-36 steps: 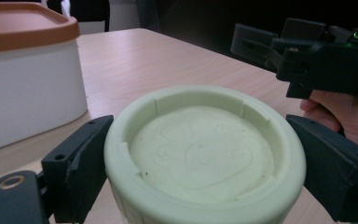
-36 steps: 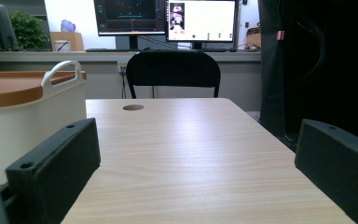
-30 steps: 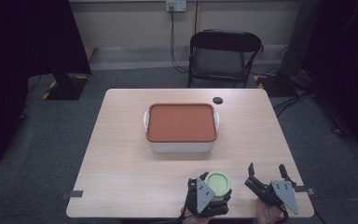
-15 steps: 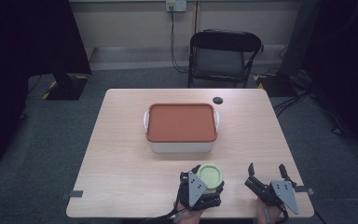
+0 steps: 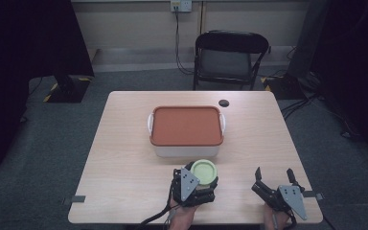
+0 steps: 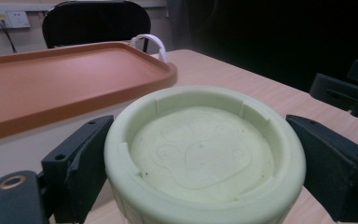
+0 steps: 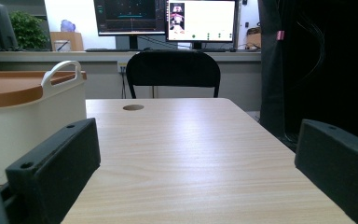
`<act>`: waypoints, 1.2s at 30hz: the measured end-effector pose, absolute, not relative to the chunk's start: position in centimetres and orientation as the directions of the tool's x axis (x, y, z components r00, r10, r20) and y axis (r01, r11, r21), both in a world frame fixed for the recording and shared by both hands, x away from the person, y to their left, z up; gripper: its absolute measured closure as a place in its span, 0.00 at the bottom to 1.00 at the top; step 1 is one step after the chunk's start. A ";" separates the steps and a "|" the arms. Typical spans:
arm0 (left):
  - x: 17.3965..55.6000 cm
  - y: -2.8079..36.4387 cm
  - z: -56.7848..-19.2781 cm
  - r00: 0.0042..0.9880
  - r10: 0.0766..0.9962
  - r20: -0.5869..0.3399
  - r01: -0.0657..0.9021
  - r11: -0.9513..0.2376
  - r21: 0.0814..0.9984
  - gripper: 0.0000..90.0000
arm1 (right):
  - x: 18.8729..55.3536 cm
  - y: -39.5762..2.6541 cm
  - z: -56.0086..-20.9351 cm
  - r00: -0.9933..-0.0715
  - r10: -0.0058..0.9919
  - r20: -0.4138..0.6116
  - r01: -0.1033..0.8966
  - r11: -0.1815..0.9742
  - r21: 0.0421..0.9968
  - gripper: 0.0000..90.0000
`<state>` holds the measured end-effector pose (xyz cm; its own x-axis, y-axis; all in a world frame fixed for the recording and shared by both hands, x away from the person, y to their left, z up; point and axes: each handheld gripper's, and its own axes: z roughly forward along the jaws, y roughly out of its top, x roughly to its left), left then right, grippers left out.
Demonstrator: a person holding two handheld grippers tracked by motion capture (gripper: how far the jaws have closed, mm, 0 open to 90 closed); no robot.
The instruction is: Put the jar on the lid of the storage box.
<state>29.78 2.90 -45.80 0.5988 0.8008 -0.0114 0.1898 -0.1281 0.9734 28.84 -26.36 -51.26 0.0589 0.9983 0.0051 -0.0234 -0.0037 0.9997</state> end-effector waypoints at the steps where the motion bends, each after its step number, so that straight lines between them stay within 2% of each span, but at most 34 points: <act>1: 30.0 3.2 -45.7 0.594 0.804 -0.016 0.191 -0.123 0.974 0.12 | 28.8 -26.4 -51.3 0.059 0.998 0.005 -0.023 -0.004 1.000 0.00; 28: 34.3 9.1 -43.3 0.495 0.865 -0.082 0.236 -0.043 0.971 0.12 | 28.8 -26.4 -51.3 0.059 0.998 0.005 -0.023 -0.004 1.000 0.00; 36: 35.5 10.0 -41.9 0.486 0.871 -0.064 0.227 -0.055 0.972 0.12 | 28.8 -26.4 -51.3 0.059 0.998 0.006 -0.023 -0.004 1.000 0.00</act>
